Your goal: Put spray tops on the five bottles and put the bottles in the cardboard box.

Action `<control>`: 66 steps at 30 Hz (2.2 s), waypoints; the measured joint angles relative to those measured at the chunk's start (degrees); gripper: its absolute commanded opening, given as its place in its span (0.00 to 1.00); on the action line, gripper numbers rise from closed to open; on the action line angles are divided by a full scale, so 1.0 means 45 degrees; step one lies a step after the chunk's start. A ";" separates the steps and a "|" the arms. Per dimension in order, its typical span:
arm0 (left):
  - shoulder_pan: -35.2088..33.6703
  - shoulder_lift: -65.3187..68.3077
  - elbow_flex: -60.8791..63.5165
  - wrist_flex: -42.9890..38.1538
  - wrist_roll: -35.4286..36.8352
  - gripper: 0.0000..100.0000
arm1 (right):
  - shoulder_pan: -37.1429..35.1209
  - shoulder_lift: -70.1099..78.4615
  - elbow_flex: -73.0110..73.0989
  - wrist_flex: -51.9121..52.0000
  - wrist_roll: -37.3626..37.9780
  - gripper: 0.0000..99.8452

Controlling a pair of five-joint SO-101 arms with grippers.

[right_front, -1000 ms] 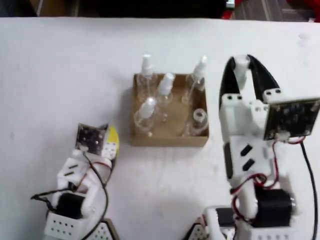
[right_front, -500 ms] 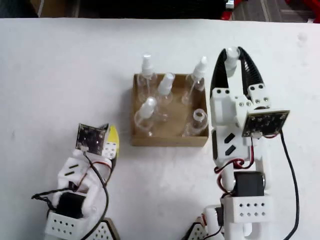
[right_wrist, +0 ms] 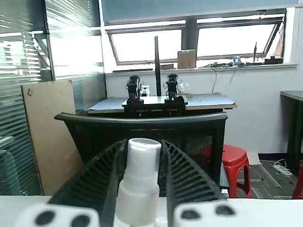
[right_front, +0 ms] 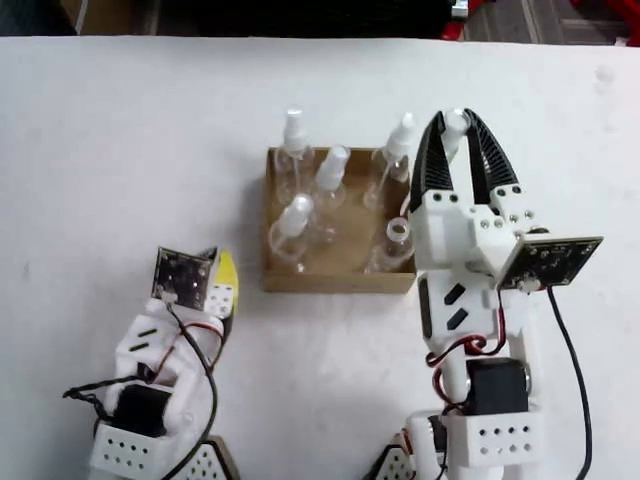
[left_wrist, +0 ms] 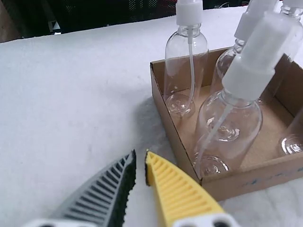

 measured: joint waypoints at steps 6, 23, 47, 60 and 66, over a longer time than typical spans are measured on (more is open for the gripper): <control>0.0000 0.0000 0.0000 0.0000 0.0000 0.04 | 0.0000 -0.0059 0.0000 0.0039 0.0000 0.01; 0.0000 0.0000 0.0000 0.0000 0.0000 0.04 | 0.0000 -0.0098 0.1426 0.0039 -0.0078 0.01; 0.0000 0.0000 0.0000 0.0000 0.0000 0.04 | 0.0000 -0.0098 0.5392 -0.2422 0.1074 0.02; 0.0000 0.0000 0.0000 0.0000 0.0000 0.04 | -0.0293 -0.0195 0.5490 -0.2422 0.1231 0.16; 0.0000 0.0000 0.0000 0.0000 0.0000 0.04 | -0.0274 -0.0195 0.5197 -0.2422 0.1231 0.16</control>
